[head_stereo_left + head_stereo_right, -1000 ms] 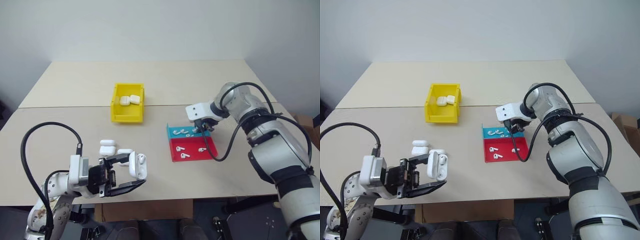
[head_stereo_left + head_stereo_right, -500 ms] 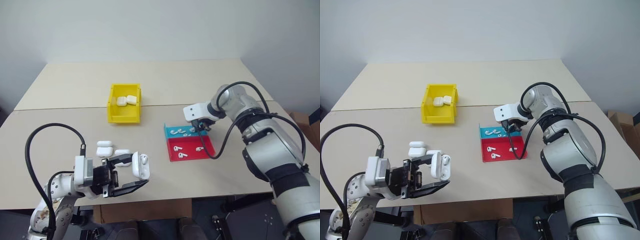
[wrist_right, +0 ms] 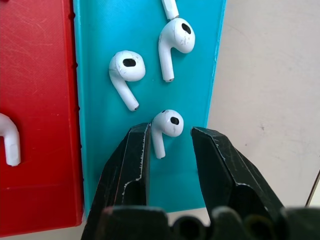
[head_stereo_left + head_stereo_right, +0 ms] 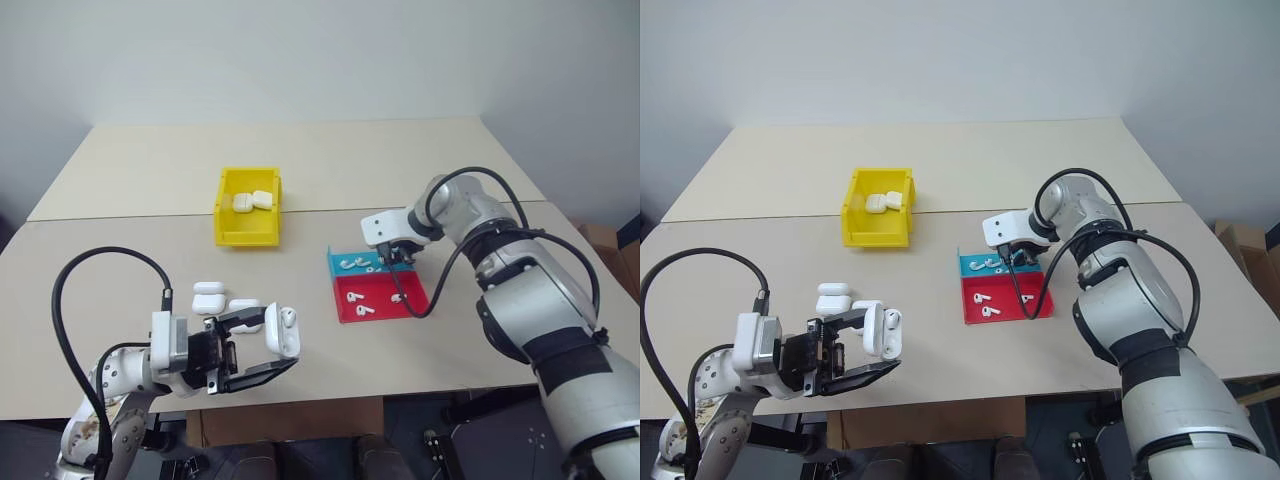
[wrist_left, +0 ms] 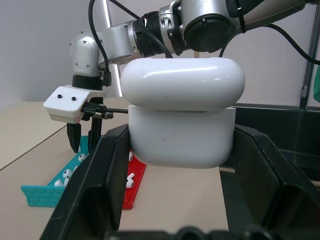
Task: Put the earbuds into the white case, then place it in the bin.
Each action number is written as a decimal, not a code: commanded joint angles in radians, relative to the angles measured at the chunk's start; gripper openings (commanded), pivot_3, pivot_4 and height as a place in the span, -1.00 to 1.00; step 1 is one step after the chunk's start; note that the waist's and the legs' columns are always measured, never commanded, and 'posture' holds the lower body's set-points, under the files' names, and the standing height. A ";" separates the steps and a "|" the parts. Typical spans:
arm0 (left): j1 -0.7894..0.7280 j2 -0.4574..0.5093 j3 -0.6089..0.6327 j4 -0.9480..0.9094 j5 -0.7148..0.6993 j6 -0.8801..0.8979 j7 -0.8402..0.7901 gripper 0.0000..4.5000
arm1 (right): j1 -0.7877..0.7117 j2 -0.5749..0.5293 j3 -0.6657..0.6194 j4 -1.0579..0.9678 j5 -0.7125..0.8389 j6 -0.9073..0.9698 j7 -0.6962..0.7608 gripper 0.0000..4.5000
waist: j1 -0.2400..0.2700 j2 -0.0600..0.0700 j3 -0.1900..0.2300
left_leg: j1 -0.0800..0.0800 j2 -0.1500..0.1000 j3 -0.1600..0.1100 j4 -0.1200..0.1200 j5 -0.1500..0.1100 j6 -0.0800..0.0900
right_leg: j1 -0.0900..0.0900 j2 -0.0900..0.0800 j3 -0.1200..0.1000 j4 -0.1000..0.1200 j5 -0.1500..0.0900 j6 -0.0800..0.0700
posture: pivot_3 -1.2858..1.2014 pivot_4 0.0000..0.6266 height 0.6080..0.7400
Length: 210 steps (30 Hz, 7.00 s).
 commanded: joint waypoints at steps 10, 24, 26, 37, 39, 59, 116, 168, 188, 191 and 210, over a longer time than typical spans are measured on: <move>0.011 -0.002 -0.003 -0.041 0.008 -0.031 0.019 0.24 | -0.018 0.009 -0.027 0.014 -0.016 -0.025 -0.011 -0.26 | -0.001 0.000 0.000 | 0.000 0.000 0.000 0.000 0.000 0.000 | 0.000 0.000 0.000 0.000 0.000 0.000 | 0.03 -0.52 1.00; 0.024 0.002 -0.002 -0.060 0.010 -0.026 0.035 0.24 | -0.005 0.009 -0.019 0.032 -0.036 -0.040 -0.038 -0.26 | -0.002 0.000 0.000 | 0.000 0.000 0.000 0.000 0.000 0.000 | 0.000 0.000 0.000 0.000 0.000 0.000 | 0.03 -0.52 1.00; 0.026 0.001 -0.003 -0.063 0.010 -0.024 0.038 0.24 | -0.004 0.009 -0.022 0.032 -0.035 -0.046 -0.044 -0.26 | -0.001 0.000 0.000 | 0.000 0.000 0.000 0.000 0.000 0.000 | 0.000 0.000 0.000 0.000 0.000 0.000 | 0.03 -0.52 1.00; 0.022 0.005 -0.004 -0.065 0.010 -0.022 0.042 0.24 | -0.004 0.015 -0.020 0.034 -0.038 -0.059 -0.045 -0.26 | -0.001 0.000 0.000 | 0.000 0.000 0.000 0.000 0.000 0.000 | 0.000 0.000 0.000 0.001 0.000 0.000 | 0.03 -0.52 1.00; 0.022 0.006 -0.004 -0.065 0.011 -0.023 0.042 0.24 | -0.003 0.013 -0.019 0.034 -0.039 -0.068 -0.039 -0.26 | -0.001 0.000 0.000 | 0.000 0.000 0.000 0.000 0.000 0.000 | 0.000 0.000 0.000 0.001 0.000 0.000 | 0.03 -0.52 1.00; 0.022 0.006 -0.011 -0.065 0.021 -0.025 0.049 0.24 | 0.006 0.016 -0.020 0.036 -0.052 -0.084 -0.042 -0.26 | -0.001 0.000 0.000 | 0.000 0.000 0.000 0.000 0.000 0.000 | 0.000 0.000 0.000 0.001 0.000 0.000 | 0.03 -0.52 1.00; -0.343 -0.011 -0.068 0.006 -0.135 0.197 0.116 0.24 | 0.563 -0.121 -1.084 -1.583 1.193 1.280 -0.127 -0.51 | 0.032 0.000 -0.001 | 0.000 0.000 -0.003 0.002 0.000 0.000 | 0.003 0.001 -0.002 0.001 0.000 0.000 | 0.03 -0.52 1.00; -0.461 -0.179 -0.140 0.113 -0.103 0.245 0.054 0.24 | 0.939 -0.210 -0.754 -1.909 1.851 1.101 -0.603 -0.51 | 0.029 0.001 -0.001 | -0.002 0.001 -0.004 0.007 0.000 0.001 | 0.004 0.003 0.000 0.001 0.000 0.001 | 0.03 -0.52 1.00; -0.461 -0.193 -0.142 0.120 -0.091 0.237 0.050 0.24 | 0.951 -0.225 -0.743 -1.933 1.787 1.068 -0.541 0.19 | 0.029 0.001 -0.001 | -0.002 0.001 -0.004 0.007 0.000 0.001 | 0.004 0.003 0.000 0.001 0.000 0.001 | 0.03 -0.52 1.00; -0.461 -0.189 -0.139 0.123 -0.093 0.235 0.044 0.24 | 0.956 -0.225 -0.750 -1.924 1.783 1.060 -0.535 0.19 | 0.029 0.001 -0.001 | -0.002 0.001 -0.004 0.007 0.000 0.001 | 0.004 0.003 0.000 0.001 0.000 0.001 | 0.03 -0.52 1.00; -0.543 -0.196 -0.165 0.281 -0.009 0.169 -0.024 0.24 | 0.450 -0.483 -0.699 -1.502 1.634 1.168 -0.269 -0.72 | 0.021 0.002 -0.002 | -0.002 0.002 -0.003 0.008 0.000 0.001 | 0.002 0.006 0.002 0.000 0.000 0.001 | 0.03 -0.52 1.00</move>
